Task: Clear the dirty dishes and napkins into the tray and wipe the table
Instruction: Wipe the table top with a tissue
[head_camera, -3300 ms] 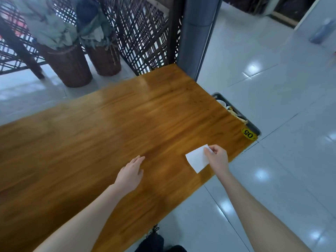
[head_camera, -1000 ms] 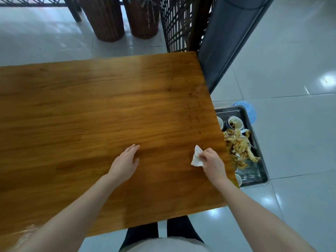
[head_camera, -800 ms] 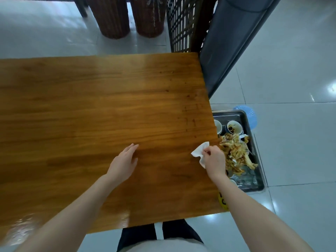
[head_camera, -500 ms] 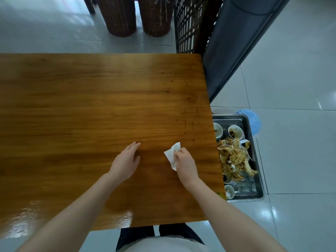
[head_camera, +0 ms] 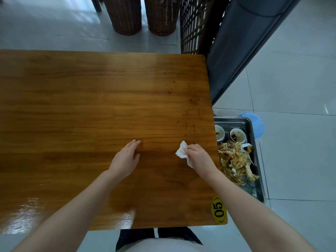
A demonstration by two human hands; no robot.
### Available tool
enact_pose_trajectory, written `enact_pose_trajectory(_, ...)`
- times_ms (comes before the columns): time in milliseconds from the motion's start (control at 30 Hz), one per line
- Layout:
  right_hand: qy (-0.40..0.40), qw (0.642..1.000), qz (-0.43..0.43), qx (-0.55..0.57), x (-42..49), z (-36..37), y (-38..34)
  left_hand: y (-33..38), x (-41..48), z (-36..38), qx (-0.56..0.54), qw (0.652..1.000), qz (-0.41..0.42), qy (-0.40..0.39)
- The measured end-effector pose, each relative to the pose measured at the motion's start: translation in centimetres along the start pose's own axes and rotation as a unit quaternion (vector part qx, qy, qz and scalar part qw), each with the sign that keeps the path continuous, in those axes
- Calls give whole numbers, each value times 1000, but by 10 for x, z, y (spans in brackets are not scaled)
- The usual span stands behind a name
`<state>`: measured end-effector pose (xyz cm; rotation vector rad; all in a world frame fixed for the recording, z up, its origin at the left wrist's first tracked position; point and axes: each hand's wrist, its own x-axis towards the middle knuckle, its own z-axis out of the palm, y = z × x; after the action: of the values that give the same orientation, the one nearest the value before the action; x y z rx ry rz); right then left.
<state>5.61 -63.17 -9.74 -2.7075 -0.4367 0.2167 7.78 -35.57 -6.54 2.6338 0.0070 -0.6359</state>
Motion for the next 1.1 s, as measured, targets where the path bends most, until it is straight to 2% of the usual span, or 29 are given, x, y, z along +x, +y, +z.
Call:
enact_pose_trajectory(167,94,981,164,40,0,-13,26,-3,6,-4,6,1000,6,-5)
enact_pose_trajectory(367,122,963,221,94,4,-6,18,-2,13,-6,4,1000,14,2)
enact_pose_trajectory(467,104,969,209,76,4,-3,13,-3,18,-7,9,1000,20,4)
enact_pose_trajectory(633,19,988,150,0,-2,-4,8,-6,24,-7,17,1000,21,-2)
enact_pose_trajectory(767,-15,991,126,-34,-16,-1,2,-7,27,-5,19,999,36,-5)
enact_pose_trajectory(933,2,995,99,10,-16,5,-9,-8,34,-4,40,997,58,8)
enact_pose_trajectory(1100,57,988,134,54,9,8,-11,-9,41,-6,86,994,74,5)
